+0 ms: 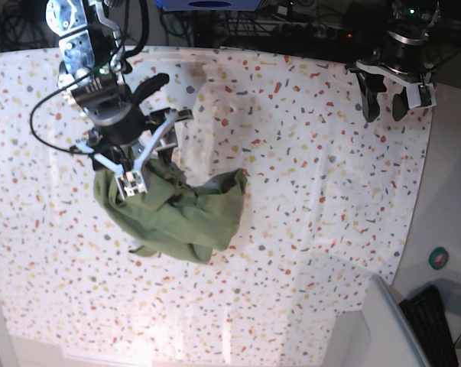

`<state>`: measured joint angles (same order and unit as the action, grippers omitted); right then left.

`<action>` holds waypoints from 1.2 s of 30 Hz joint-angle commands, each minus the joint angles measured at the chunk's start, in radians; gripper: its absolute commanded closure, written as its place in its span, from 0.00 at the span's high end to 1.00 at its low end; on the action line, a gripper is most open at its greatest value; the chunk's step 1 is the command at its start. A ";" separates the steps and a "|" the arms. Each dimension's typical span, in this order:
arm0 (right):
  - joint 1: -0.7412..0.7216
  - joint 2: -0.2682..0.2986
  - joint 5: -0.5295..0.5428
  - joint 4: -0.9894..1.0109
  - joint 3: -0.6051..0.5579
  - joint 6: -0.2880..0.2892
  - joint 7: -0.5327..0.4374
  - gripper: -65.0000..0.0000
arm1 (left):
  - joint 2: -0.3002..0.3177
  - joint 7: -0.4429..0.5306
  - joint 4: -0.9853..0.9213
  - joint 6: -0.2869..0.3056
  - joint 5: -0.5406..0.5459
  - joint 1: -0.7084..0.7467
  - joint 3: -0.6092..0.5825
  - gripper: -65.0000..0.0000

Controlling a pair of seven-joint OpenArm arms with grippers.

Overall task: Layout the t-shirt on the table in an organized manner, then fold the t-shirt properly
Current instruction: 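Grasp the green t-shirt with both grippers and lift it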

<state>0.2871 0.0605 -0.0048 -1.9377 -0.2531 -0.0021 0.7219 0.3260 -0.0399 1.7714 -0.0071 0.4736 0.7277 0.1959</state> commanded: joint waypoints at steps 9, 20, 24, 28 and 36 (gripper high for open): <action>-0.286 -0.003 0.001 0.323 -0.032 -0.002 -0.029 0.53 | 0.002 -0.314 -0.029 0.002 0.001 -0.300 -0.068 0.54; -0.361 0.000 0.001 0.516 -0.028 -0.002 -0.031 0.51 | -0.009 -0.320 -0.224 0.002 0.000 -0.520 -0.355 0.54; -0.351 0.003 0.001 0.508 -0.024 0.001 -0.031 0.07 | -0.034 -0.320 -0.245 0.002 -0.006 -0.558 -0.405 0.54; -0.286 0.029 0.002 0.409 -0.025 0.003 -0.031 0.00 | -0.035 -0.320 -0.244 0.002 -0.006 -0.552 -0.404 0.54; -0.064 0.091 0.006 0.126 -0.032 0.004 -0.028 0.00 | -0.008 -0.325 -0.245 0.002 -0.006 -0.524 -0.407 0.54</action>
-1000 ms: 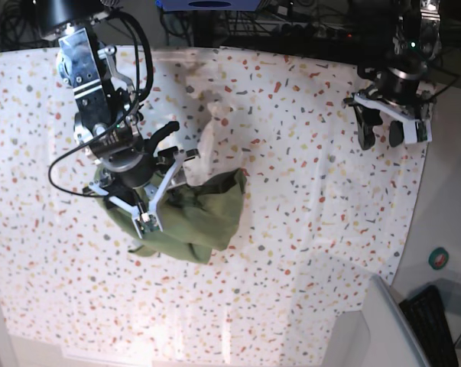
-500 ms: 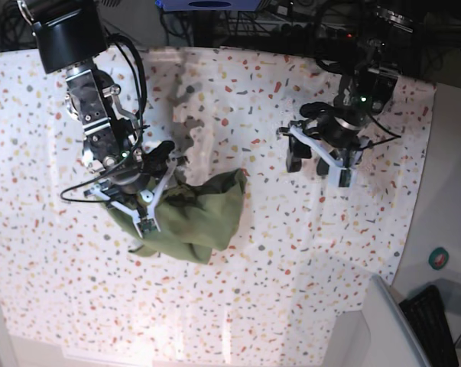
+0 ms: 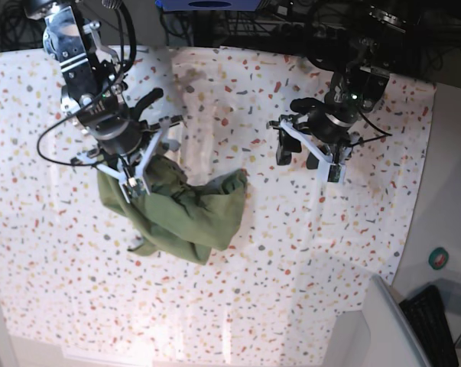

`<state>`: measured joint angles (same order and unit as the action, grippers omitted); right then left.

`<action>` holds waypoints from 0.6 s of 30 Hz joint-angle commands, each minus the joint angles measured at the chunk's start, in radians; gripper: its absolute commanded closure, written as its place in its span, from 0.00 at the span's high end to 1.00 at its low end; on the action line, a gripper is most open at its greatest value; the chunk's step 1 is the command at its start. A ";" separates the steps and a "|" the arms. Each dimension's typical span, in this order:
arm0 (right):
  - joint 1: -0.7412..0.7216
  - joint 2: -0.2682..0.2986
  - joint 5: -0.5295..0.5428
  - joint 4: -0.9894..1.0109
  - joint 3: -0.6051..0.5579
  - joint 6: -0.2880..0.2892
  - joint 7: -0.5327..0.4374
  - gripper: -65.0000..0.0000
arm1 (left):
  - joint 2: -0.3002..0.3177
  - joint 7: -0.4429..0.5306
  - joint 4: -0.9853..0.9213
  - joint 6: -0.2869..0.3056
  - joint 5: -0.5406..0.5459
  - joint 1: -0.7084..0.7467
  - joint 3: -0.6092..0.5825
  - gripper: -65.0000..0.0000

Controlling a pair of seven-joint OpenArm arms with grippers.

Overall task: Layout the t-shirt on the table in an organized manner, then fold the t-shirt properly
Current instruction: 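Grasp the green t-shirt with both grippers and lift it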

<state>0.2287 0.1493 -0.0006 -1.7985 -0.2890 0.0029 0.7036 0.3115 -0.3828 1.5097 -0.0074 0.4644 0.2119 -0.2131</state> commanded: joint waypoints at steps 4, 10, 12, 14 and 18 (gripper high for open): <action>0.079 0.057 0.001 -0.051 0.004 0.030 -0.011 0.00 | 0.005 0.017 0.015 0.002 0.003 -0.006 -0.004 0.54; 0.133 0.074 -0.002 -0.051 0.027 0.185 -0.011 0.00 | -0.002 0.023 0.016 0.002 0.010 -0.016 -0.003 0.54; 0.133 0.072 -0.002 -0.048 0.029 0.187 -0.011 0.00 | -0.035 0.023 0.018 0.002 0.010 -0.018 0.005 0.55; 0.130 0.072 -0.002 -0.048 0.029 0.187 -0.011 0.00 | -0.056 0.023 0.021 0.002 0.010 -0.027 0.010 0.57; 0.125 0.072 -0.002 -0.048 0.029 0.188 -0.011 0.00 | -0.097 0.023 0.004 0.002 0.010 -0.061 -0.003 0.87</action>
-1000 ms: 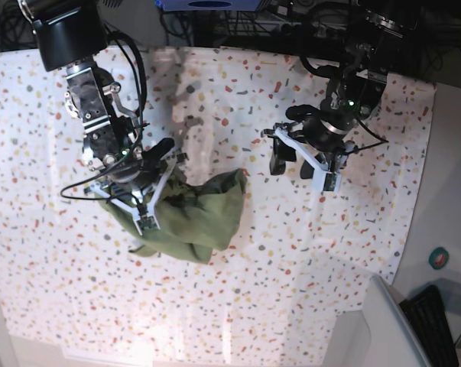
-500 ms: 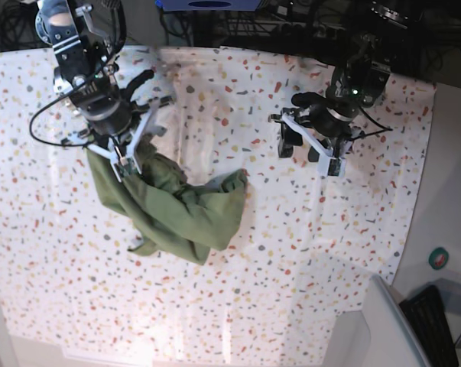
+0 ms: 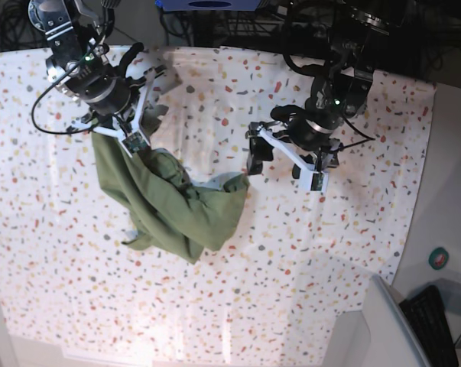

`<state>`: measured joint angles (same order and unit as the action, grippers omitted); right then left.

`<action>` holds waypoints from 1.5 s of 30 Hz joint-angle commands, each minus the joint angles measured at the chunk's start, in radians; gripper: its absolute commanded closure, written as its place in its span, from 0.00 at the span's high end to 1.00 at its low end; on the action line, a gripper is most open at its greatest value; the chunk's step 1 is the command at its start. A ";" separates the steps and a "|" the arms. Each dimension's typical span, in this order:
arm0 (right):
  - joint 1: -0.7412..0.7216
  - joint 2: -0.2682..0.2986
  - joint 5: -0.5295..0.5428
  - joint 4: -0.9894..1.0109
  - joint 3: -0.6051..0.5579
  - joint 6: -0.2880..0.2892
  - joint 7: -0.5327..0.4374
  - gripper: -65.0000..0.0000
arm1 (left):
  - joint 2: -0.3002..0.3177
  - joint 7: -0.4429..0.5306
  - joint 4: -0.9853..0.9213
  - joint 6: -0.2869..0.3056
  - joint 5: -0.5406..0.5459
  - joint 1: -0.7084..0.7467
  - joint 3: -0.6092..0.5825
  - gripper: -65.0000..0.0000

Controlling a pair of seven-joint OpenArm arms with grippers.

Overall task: Layout the t-shirt on the table in an organized manner, then fold the t-shirt properly
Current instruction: 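Grasp the green t-shirt with both grippers and lift it, then shake the lifted shirt and lay it flat across the cloth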

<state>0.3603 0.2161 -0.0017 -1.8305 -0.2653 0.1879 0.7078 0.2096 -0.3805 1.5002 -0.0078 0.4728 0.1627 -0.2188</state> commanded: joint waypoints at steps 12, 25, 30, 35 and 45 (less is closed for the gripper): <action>-0.008 0.006 -0.002 0.018 0.004 0.005 -0.015 0.00 | -0.094 0.021 -0.207 0.004 -0.006 -0.208 -0.049 0.99; -0.020 0.004 -0.002 0.071 0.001 0.005 -0.017 0.00 | -0.121 0.024 -0.447 0.004 0.001 -0.343 -0.153 0.37; -0.016 0.009 -0.002 0.070 0.004 0.005 -0.017 0.00 | -0.098 0.019 -0.418 0.004 -0.001 -0.334 -0.139 0.00; 0.021 0.007 0.001 -0.001 0.007 0.037 -0.017 0.00 | 0.044 0.015 -0.206 -0.002 -0.006 -0.272 -0.139 0.00; -0.238 0.050 -0.002 -0.070 0.133 0.092 -0.009 0.00 | 0.089 -0.002 -0.163 -0.004 -0.001 -0.527 -0.147 0.00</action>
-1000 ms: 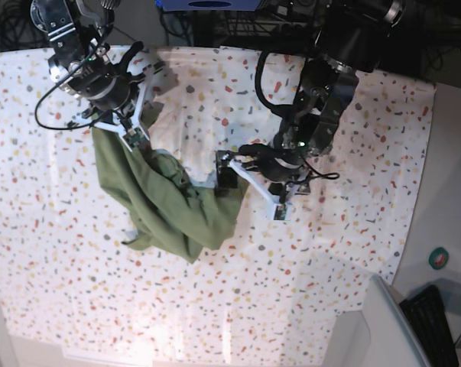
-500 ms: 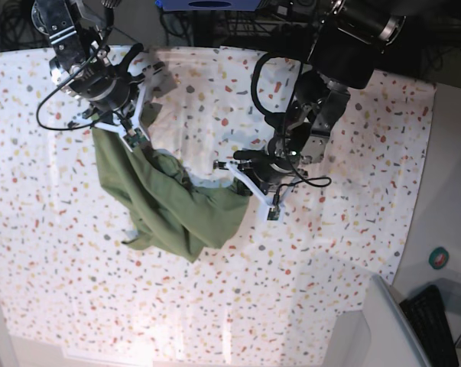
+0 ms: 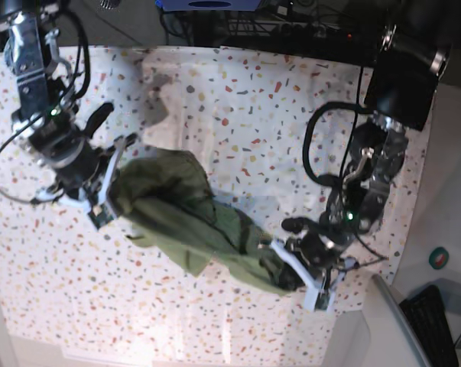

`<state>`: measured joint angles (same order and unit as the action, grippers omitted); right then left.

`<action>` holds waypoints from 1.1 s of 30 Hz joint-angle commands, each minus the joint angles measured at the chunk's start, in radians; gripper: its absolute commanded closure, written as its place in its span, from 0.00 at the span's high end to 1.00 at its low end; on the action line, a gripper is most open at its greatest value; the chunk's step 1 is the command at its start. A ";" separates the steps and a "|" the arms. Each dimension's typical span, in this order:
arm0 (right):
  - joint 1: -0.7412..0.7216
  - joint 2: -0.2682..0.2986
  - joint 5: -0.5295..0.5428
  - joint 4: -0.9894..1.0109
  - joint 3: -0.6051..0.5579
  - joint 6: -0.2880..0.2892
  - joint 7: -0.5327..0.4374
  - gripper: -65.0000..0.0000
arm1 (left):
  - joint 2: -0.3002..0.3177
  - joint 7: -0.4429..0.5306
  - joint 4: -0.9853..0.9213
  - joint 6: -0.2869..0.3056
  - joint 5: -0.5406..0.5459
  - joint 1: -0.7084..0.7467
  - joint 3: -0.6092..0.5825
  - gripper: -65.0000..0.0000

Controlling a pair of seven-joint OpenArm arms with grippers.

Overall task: Layout the t-shirt on the table in an organized manner, then fold the t-shirt properly
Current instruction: 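Shake the lifted shirt and lay it flat across the cloth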

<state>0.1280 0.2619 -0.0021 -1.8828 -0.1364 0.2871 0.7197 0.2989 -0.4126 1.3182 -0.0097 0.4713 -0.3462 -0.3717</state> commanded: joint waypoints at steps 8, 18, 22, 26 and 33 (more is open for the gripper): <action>-0.446 0.116 -0.002 0.105 0.113 0.149 -0.022 0.00 | -0.197 -0.072 -0.239 -0.002 -0.004 -0.482 0.013 0.00; -0.522 0.221 -0.002 -0.067 0.237 0.265 -0.019 0.00 | -0.177 -0.179 0.011 -0.002 0.002 -0.515 0.127 0.00; -0.328 0.165 -0.002 -0.093 0.254 0.265 -0.024 0.00 | -0.160 -0.269 0.168 0.001 -0.006 -0.310 0.274 0.00; -0.110 0.050 -0.002 -0.019 0.249 0.265 -0.030 0.00 | -0.102 -0.291 0.261 0.001 -0.006 -0.043 0.287 0.00; 0.015 -0.072 -0.002 0.389 0.254 0.260 -0.249 0.00 | -0.100 -0.289 0.197 0.003 -0.009 0.273 0.287 0.00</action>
<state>0.1596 0.1787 -0.0086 -1.4693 0.1123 0.5564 0.4858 0.1886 -0.7300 1.4982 -0.0029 0.4603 -0.0452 -0.0940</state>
